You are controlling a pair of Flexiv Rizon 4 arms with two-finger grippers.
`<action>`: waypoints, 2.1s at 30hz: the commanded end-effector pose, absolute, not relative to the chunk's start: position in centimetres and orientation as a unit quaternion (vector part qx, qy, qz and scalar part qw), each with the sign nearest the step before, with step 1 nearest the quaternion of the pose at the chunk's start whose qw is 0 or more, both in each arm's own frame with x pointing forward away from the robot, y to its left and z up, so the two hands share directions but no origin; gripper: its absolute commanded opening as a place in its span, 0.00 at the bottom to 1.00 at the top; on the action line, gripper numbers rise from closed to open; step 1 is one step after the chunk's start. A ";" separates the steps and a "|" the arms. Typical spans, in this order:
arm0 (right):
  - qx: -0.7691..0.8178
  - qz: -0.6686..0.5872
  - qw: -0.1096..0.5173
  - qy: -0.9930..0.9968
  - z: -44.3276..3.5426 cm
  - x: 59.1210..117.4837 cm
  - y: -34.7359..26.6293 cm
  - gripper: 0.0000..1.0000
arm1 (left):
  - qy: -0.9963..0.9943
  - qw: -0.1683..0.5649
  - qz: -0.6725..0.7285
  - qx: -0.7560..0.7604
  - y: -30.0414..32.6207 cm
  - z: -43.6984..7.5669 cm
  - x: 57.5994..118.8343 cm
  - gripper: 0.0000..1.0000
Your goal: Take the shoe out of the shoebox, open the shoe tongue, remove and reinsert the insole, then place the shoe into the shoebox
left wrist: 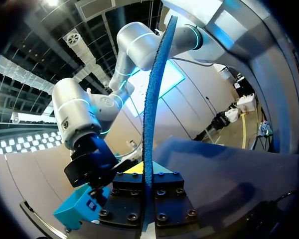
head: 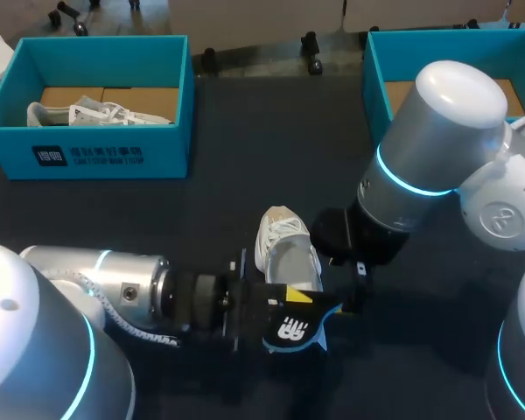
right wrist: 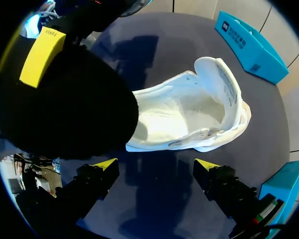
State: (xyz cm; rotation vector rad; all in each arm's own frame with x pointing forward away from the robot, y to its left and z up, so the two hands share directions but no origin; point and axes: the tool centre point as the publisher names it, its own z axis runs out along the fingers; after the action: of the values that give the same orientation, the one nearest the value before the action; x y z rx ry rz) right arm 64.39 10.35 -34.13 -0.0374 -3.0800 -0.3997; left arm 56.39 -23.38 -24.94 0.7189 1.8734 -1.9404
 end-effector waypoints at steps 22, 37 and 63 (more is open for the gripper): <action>-0.012 -0.128 0.016 -0.992 -34.3 64.3 10.4 1.00 | 0.672 0.178 -0.683 0.223 -22.2 -26.6 58.7 0.00; -0.012 -0.128 0.016 -0.992 -34.3 64.3 10.4 1.00 | 0.674 0.177 -0.681 0.226 -21.8 -27.8 59.2 0.00; -0.012 -0.128 0.016 -0.992 -34.3 64.3 10.4 1.00 | 0.658 0.171 -0.699 0.223 -22.1 -29.8 59.9 0.00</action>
State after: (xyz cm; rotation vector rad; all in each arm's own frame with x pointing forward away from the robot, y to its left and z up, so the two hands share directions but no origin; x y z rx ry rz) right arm 64.39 10.33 -34.12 -0.0378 -3.0801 -0.3997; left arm 59.64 -21.78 -29.30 0.6318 1.8759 -1.9782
